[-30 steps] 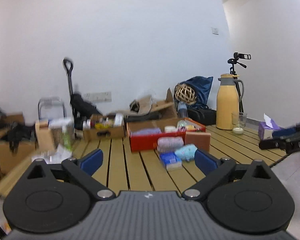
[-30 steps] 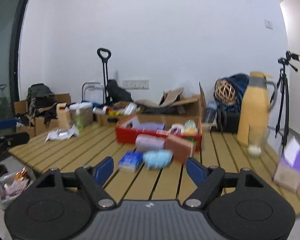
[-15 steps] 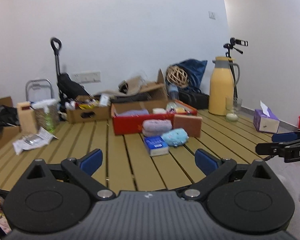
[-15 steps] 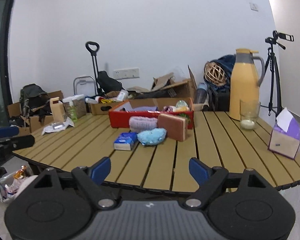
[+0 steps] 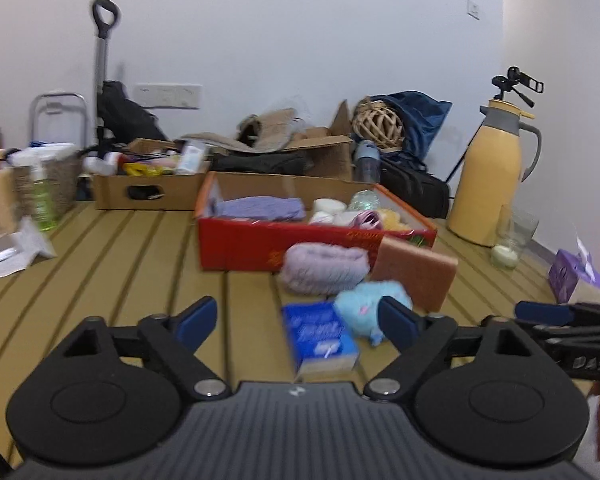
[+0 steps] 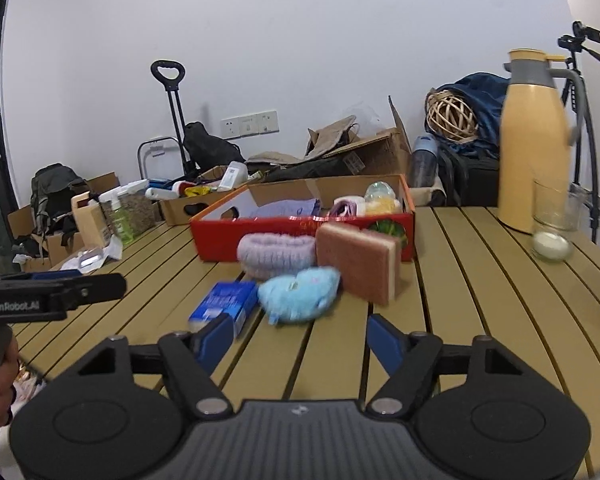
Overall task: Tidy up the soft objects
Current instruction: 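Grasp the pink-and-beige sponge with both grippers and lift it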
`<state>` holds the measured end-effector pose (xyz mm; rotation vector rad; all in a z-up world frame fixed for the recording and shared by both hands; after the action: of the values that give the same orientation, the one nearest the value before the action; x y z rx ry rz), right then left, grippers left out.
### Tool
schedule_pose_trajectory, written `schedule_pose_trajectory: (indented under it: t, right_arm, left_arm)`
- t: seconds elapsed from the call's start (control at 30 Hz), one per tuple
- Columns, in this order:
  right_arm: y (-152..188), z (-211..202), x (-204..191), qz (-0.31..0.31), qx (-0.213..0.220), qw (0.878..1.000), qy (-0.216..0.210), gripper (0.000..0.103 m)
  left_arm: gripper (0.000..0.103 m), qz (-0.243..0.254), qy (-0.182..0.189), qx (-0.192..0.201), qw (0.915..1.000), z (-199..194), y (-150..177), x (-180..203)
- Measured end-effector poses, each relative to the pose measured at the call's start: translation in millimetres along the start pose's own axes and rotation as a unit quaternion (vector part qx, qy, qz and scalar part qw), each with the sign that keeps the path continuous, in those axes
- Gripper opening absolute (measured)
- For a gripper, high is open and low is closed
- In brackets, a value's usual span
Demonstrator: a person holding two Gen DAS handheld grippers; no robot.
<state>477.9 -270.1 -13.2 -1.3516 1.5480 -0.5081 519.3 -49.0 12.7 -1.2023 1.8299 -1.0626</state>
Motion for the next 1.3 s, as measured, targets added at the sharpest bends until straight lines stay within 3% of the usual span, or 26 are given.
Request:
schedule_pose_trajectory:
  t: [0.2, 0.23, 0.33, 0.4, 0.43, 0.53, 0.67, 0.77, 0.83, 1.0, 1.3]
  right_arm:
    - [-29.0, 55.0, 32.9, 0.036, 0.007, 0.999, 0.010, 0.067]
    - [-32.6, 66.2, 38.4, 0.036, 0.001, 0.999, 0.012, 0.061]
    - [-41.7, 100.6, 56.4, 0.033, -0.013, 0.999, 0.018, 0.057]
    - [-46.7, 116.9, 66.8, 0.037, -0.017, 0.999, 0.015, 0.043]
    - [-50.1, 121.5, 72.8, 0.050, -0.017, 0.999, 0.010, 0.038]
    - [-57.6, 128.9, 95.1, 0.124, -0.022, 0.992, -0.027, 0.035]
    - [-58.6, 138.2, 114.2, 0.182, -0.025, 0.982, -0.055, 0.035]
    - [-56.7, 142.6, 116.5, 0.183, -0.023, 0.982, -0.044, 0.034]
    - [-57.9, 137.6, 114.5, 0.181, -0.014, 0.982, -0.042, 0.033]
    - [-63.0, 89.9, 91.2, 0.179, 0.010, 0.981, -0.075, 0.032]
    - [-19.7, 9.3, 15.3, 0.138, -0.025, 0.983, -0.115, 0.030]
  left_arm:
    - [0.077, 0.016, 0.101, -0.005, 0.9947, 87.5, -35.4, 25.5]
    - [0.076, 0.021, 0.117, -0.006, 0.9929, 101.4, -40.4, 31.2]
    - [0.068, 0.048, 0.154, -0.025, 0.9866, 145.8, -50.8, 50.8]
    - [0.064, 0.061, 0.167, -0.043, 0.9831, 169.9, -53.0, 61.4]
    - [0.062, 0.067, 0.178, -0.047, 0.9806, 178.7, -53.4, 65.7]
    - [0.057, 0.063, 0.222, -0.063, 0.9709, 197.2, -49.2, 77.7]
    - [0.055, 0.074, 0.214, -0.054, 0.9725, 206.0, -45.4, 84.7]
    - [0.044, 0.070, 0.200, -0.043, 0.9762, 199.5, -48.2, 85.6]
    - [0.042, 0.062, 0.193, -0.030, 0.9788, 185.1, -53.8, 84.1]
    - [0.036, 0.032, 0.181, 0.007, 0.9829, 116.4, -60.7, 72.2]
    - [0.033, -0.057, 0.158, 0.010, 0.9858, -2.0, -4.3, 32.5]
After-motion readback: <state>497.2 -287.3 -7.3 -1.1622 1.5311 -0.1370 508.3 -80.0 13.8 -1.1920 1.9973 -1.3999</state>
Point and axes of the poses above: each gripper's, at about its wrist camera, not at the fingertips, and z roughly the way its jaws point, x to its right, y to its underside, the point moved 6 cm from there along z, roughly the way its jaws point, and after that the axes turned 15 degrees about z, right-handed, at the moved point
